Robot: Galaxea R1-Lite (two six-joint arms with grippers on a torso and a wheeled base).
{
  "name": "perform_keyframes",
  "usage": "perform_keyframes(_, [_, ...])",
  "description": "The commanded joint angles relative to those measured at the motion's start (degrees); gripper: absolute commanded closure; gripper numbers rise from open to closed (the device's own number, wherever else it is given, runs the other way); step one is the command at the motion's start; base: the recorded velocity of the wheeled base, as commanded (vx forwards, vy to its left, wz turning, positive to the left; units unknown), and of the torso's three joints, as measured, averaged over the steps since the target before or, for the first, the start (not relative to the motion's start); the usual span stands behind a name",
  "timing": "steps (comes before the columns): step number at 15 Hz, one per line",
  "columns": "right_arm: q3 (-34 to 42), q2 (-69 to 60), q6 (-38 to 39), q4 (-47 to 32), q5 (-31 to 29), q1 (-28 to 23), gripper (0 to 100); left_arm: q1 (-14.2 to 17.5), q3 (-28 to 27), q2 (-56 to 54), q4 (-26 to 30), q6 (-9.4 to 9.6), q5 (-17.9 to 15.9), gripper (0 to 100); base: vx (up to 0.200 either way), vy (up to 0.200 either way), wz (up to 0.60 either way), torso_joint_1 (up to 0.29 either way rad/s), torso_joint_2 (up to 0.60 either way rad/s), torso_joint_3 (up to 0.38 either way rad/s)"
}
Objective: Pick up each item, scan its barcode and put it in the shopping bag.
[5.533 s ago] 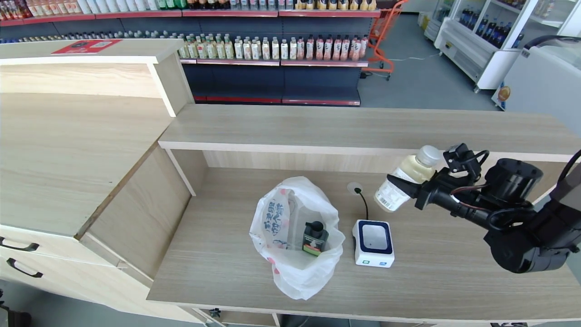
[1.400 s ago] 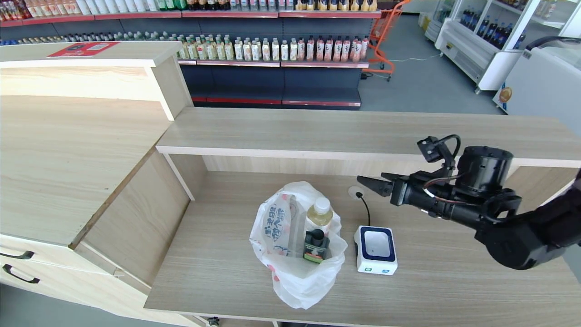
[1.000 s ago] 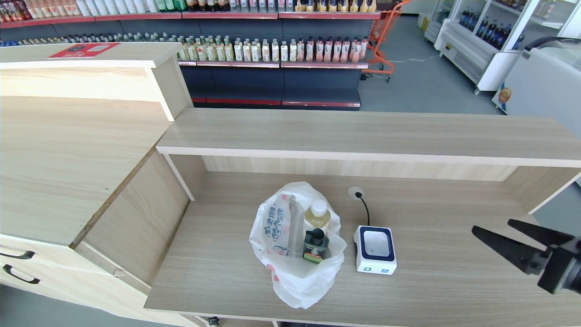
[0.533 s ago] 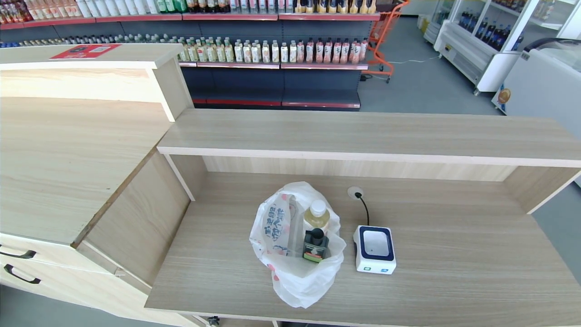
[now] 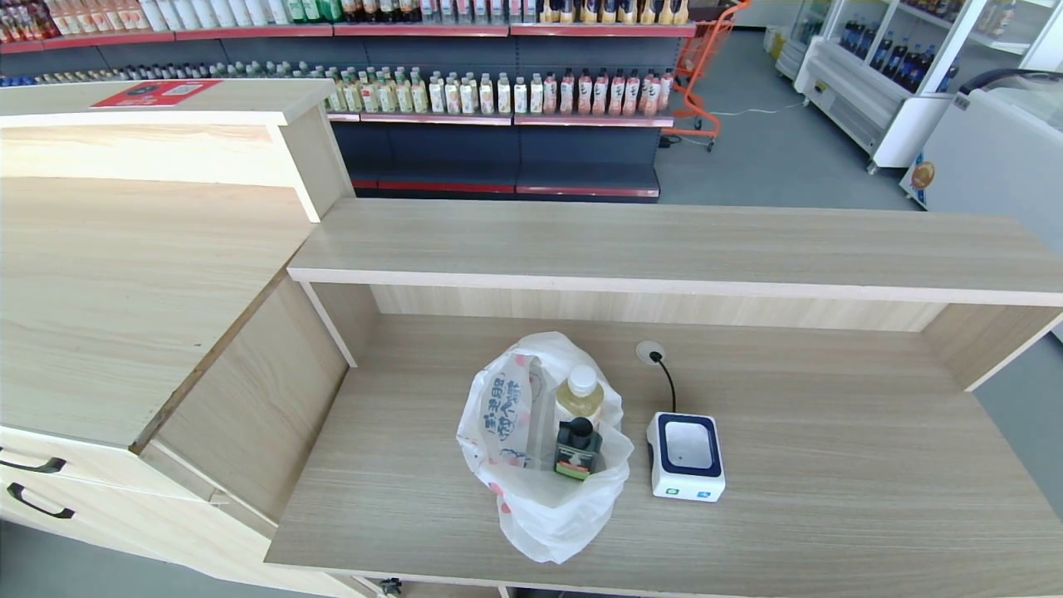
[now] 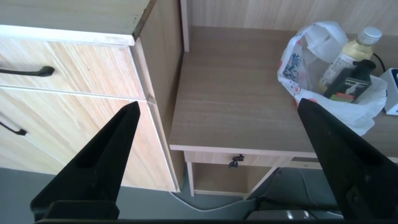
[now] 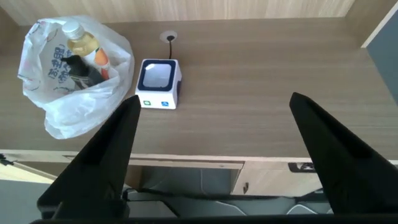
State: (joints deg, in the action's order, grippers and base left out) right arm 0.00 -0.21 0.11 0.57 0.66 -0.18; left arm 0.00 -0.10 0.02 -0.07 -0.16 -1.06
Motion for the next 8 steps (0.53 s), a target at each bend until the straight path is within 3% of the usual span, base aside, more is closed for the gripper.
perform_keyframes(1, [0.0, 0.2, -0.1, 0.0, 0.0, 0.1, 100, 0.0, 0.0, 0.0, 0.0, -0.02, 0.0, 0, 0.0, 0.0, 0.0, 0.0, 0.0, 0.0])
perform_keyframes(7, [0.0, 0.2, 0.2, -0.1, 0.0, 0.1, 100, 0.0, 0.0, 0.0, 0.0, -0.11, 0.0, 0, 0.0, 0.0, 0.0, 0.0, 0.0, 0.0])
perform_keyframes(8, [0.0, 0.2, 0.2, -0.1, 0.0, 0.0, 100, 0.0, 0.0, 0.0, 0.0, -0.02, 0.1, 0, -0.2, 0.0, 0.0, 0.007, 0.0, 0.007])
